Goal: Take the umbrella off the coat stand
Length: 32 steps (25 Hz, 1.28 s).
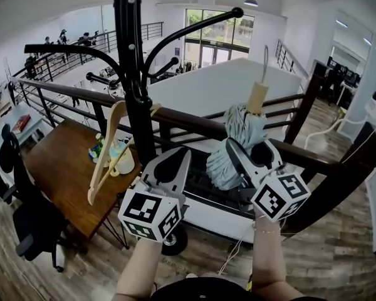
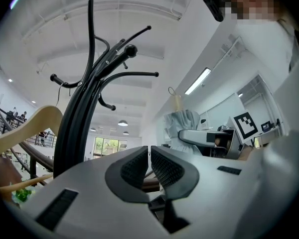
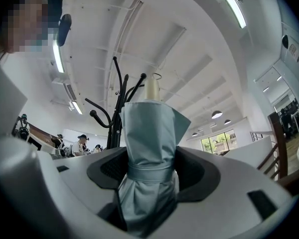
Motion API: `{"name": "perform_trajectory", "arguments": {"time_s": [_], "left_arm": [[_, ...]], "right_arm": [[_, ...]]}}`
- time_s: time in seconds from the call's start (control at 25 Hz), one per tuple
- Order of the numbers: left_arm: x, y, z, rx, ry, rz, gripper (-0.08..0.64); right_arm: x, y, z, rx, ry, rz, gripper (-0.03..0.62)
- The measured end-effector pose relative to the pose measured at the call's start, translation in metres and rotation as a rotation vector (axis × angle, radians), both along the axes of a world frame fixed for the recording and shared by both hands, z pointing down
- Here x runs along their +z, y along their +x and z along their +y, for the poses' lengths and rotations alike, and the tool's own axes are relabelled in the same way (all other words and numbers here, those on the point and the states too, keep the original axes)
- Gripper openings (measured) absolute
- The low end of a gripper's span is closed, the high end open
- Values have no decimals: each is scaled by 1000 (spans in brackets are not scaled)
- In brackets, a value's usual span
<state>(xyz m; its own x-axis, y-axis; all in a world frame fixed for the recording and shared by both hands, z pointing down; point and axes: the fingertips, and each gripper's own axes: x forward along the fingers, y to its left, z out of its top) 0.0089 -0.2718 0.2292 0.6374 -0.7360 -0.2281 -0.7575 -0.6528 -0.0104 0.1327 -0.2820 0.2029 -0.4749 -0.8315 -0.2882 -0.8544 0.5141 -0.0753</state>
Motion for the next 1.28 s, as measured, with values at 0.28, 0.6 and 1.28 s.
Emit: {"name": "perform_trajectory", "arguments": {"time_s": [0.28, 0.6, 1.28], "left_arm": [[12, 0, 9, -10, -34, 2, 28], [36, -11, 17, -39, -92, 3, 28], [92, -34, 29, -85, -219, -12, 28]], "right_arm": [[20, -15, 13, -74, -45, -37, 282], [49, -37, 20, -136, -107, -57, 282], [98, -78, 40, -226, -183, 38, 282]]}}
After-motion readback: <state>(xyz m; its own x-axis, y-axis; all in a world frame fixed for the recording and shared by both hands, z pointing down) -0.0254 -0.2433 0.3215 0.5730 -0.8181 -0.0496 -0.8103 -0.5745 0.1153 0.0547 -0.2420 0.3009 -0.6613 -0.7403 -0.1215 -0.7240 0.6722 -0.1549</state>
